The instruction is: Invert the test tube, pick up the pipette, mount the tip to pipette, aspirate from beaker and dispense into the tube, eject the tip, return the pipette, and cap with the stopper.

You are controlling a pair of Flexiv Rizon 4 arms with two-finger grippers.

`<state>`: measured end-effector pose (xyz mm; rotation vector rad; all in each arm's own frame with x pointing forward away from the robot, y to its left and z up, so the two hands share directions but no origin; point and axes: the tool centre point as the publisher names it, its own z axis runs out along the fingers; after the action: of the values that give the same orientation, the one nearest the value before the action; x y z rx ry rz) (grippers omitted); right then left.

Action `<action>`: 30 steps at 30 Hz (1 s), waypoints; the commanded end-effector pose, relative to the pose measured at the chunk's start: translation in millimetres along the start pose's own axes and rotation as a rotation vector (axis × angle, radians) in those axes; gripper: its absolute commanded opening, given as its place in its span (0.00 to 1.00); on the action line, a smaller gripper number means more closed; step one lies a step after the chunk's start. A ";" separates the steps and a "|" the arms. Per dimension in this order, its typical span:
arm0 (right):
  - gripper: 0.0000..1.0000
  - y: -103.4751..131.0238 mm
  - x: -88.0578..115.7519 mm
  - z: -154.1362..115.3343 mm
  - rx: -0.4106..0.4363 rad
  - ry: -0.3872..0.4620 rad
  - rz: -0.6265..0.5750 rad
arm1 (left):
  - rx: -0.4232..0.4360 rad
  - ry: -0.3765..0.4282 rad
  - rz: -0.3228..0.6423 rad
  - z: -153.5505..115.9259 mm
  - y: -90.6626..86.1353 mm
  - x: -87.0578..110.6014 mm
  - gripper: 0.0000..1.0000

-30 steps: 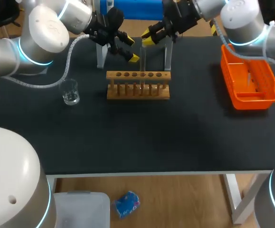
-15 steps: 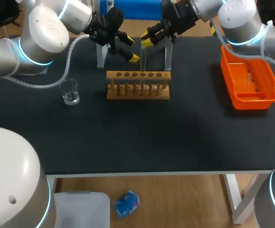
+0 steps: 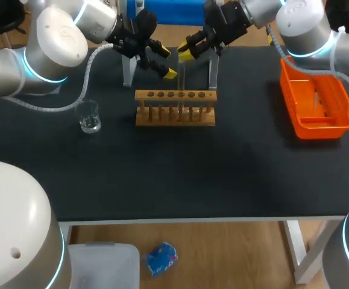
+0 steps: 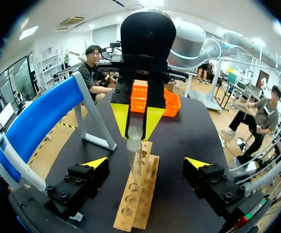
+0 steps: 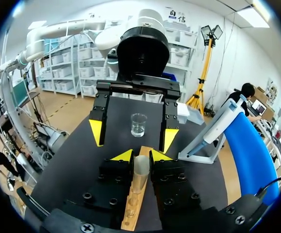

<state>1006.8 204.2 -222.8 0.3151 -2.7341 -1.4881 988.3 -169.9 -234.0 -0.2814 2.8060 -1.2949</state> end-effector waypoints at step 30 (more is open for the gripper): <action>0.00 -17.6 3.6 15.2 0.074 0.066 0.032 | -0.003 0.000 -0.001 -0.2 -0.3 -0.1 1.00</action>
<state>1001.9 205.9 -237.9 0.3119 -2.7370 -1.3591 988.3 -169.9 -234.0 -0.2814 2.8060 -1.2949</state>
